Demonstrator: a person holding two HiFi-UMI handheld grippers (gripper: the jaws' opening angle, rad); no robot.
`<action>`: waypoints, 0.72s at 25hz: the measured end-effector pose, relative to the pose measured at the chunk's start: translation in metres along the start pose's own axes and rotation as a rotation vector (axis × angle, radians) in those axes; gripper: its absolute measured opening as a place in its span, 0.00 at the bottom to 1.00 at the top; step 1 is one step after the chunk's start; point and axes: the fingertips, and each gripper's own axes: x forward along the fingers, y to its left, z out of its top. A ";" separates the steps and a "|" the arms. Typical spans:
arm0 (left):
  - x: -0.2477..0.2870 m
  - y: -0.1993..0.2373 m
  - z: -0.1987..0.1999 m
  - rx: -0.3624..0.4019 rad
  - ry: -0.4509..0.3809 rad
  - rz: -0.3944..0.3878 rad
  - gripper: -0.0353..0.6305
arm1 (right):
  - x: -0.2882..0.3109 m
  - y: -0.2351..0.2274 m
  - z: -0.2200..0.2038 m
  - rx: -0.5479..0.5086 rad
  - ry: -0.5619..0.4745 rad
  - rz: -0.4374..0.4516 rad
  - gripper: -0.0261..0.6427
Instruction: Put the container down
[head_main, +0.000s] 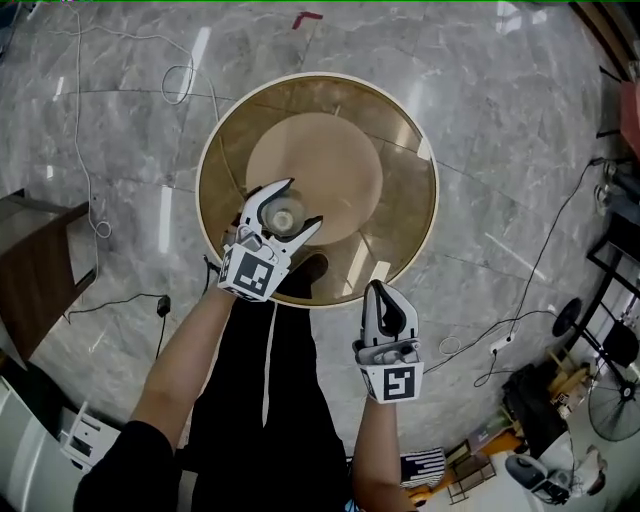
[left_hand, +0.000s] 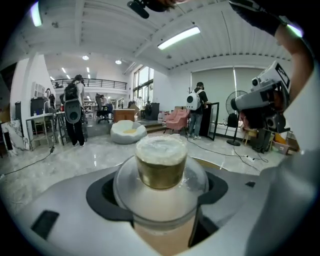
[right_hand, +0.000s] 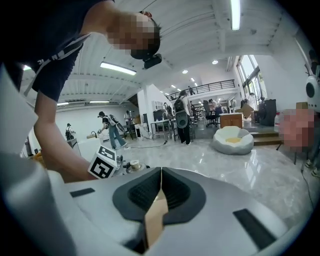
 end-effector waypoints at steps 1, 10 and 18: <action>0.006 0.000 -0.010 0.008 0.007 -0.002 0.59 | 0.003 -0.003 -0.009 0.008 0.007 -0.005 0.08; 0.038 0.019 -0.061 0.036 0.031 0.019 0.59 | 0.022 -0.001 -0.059 0.028 0.034 0.018 0.08; 0.057 0.021 -0.090 0.025 0.059 0.001 0.59 | 0.036 0.004 -0.078 0.050 0.039 0.034 0.08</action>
